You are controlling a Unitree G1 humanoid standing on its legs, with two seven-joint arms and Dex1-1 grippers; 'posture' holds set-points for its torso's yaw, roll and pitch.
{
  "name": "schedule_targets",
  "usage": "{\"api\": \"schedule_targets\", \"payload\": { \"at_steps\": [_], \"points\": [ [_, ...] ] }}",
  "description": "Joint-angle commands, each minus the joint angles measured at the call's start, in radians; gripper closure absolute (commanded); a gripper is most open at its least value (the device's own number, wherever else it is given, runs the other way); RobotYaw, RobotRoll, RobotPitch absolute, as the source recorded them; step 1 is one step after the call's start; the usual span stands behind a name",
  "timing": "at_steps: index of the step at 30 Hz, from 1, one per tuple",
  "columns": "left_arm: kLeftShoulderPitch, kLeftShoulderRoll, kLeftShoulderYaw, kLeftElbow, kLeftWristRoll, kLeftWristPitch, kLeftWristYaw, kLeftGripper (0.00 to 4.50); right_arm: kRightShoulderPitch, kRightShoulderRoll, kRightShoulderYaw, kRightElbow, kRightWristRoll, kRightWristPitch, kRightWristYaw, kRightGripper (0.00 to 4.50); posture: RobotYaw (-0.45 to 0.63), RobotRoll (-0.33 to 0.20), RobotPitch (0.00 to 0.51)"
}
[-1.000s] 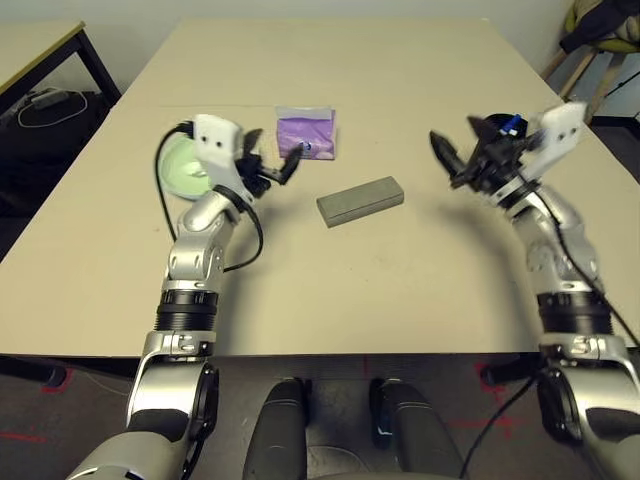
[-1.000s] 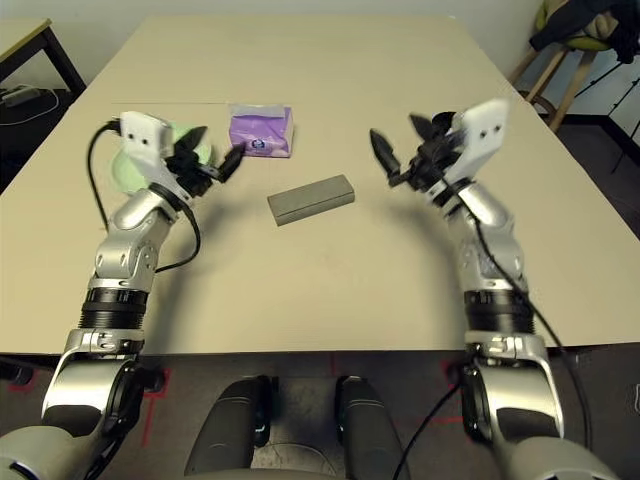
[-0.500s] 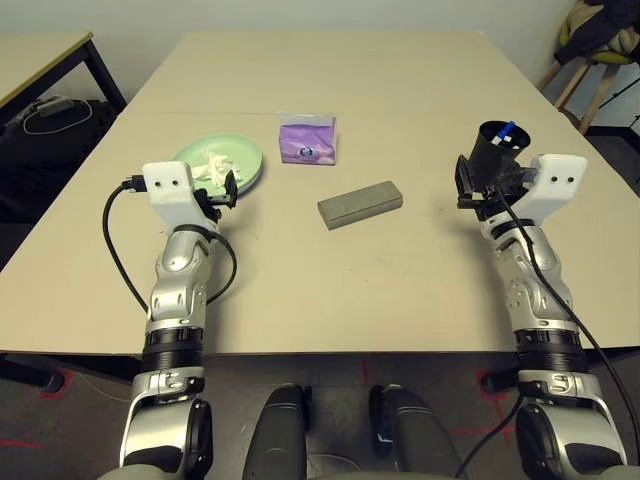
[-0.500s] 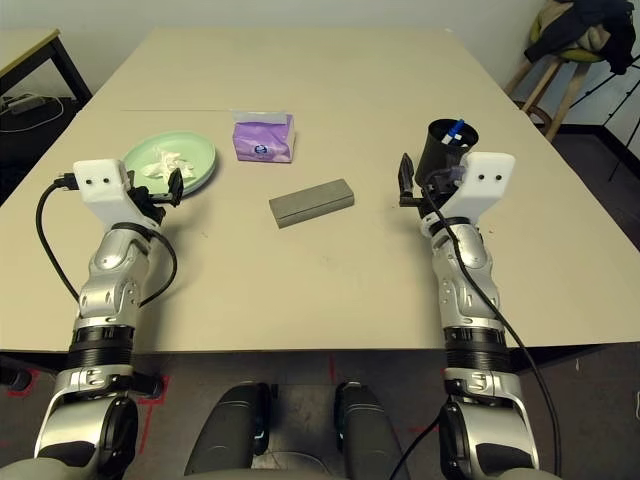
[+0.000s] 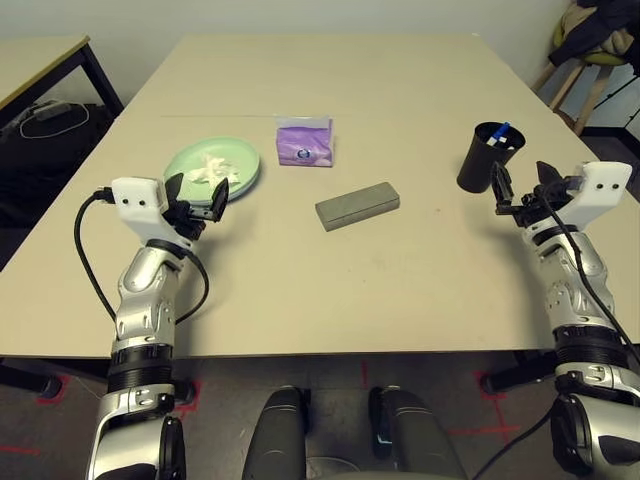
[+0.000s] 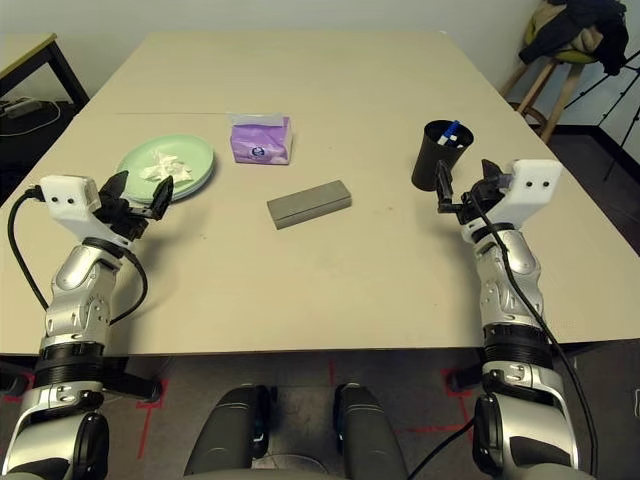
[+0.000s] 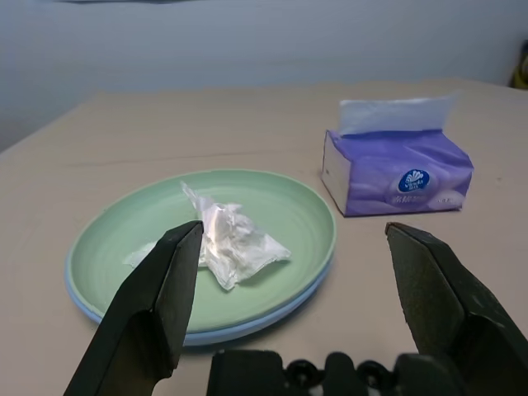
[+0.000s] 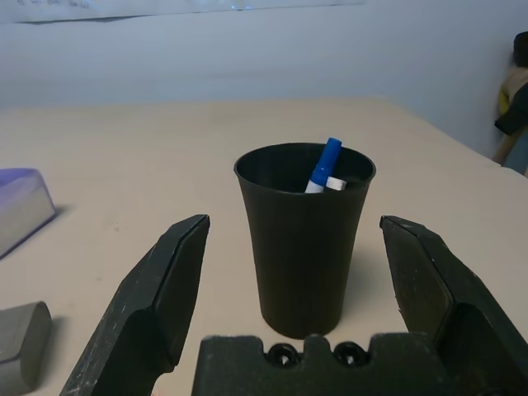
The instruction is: Organize and tidy the items on the table.
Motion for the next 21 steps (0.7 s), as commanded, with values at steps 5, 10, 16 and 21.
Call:
{"api": "schedule_targets", "payload": {
  "at_steps": [5,10,16,21],
  "points": [
    [-0.003,0.028,0.016,0.023,-0.012,0.031,0.003,0.0,-0.005,0.037,0.032,-0.061,-0.028,0.05,-0.076,0.02,0.21,0.0,0.122],
    [-0.039,0.027,0.027,0.074,0.012,0.009,0.058,0.0,-0.015,0.035,0.049,-0.049,-0.06,0.041,-0.099,0.02,0.19,0.0,0.116],
    [-0.112,0.033,0.03,0.179,0.053,-0.046,0.135,0.0,-0.029,0.037,0.042,-0.018,-0.072,0.019,-0.11,0.02,0.18,0.0,0.112],
    [-0.122,0.037,0.027,0.199,0.048,-0.06,0.126,0.0,-0.035,0.039,0.046,-0.016,-0.077,0.014,-0.11,0.02,0.18,0.0,0.114]
  ]
}}
